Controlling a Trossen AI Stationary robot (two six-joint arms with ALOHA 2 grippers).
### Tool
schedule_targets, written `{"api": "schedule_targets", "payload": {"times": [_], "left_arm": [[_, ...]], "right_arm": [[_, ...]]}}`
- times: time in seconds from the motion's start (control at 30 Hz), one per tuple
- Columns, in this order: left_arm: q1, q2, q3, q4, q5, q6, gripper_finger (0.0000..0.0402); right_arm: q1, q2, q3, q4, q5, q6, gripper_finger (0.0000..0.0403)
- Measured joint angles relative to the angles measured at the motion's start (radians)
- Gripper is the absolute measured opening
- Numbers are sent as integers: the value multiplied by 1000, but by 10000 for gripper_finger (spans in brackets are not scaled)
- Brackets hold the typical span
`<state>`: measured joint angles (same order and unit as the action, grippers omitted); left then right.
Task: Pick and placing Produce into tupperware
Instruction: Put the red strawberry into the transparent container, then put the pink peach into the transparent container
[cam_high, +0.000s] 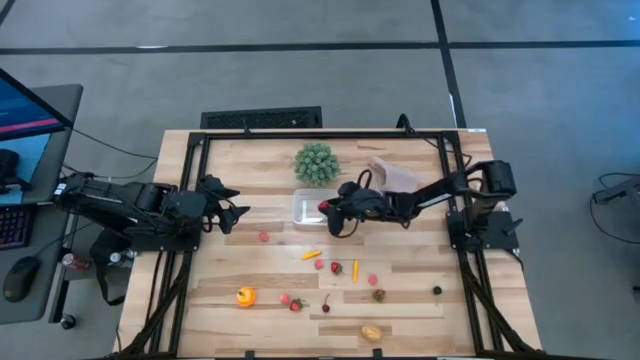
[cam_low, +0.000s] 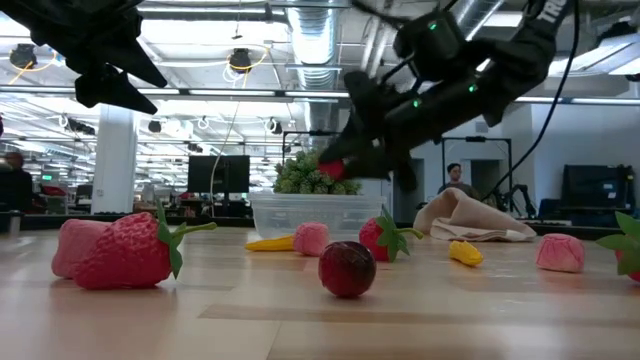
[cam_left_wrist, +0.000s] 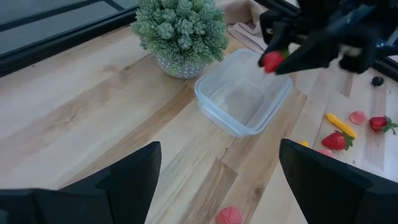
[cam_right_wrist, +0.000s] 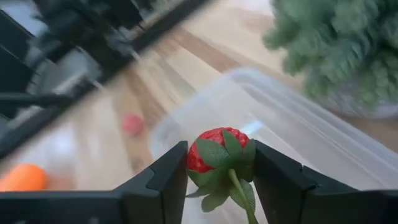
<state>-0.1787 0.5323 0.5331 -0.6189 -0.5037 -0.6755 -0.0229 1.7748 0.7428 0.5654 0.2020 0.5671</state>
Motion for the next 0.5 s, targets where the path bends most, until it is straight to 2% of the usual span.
{"api": "schedule_targets", "payload": {"times": [0.17, 0.5], "left_arm": [[0, 0, 0, 0, -1, 0, 316], [0, 0, 0, -1, -18, -1, 316]], "right_arm": [[-17, 1, 14, -63, 5, 0, 161], [-32, -3, 14, -59, 4, 0, 134]]}}
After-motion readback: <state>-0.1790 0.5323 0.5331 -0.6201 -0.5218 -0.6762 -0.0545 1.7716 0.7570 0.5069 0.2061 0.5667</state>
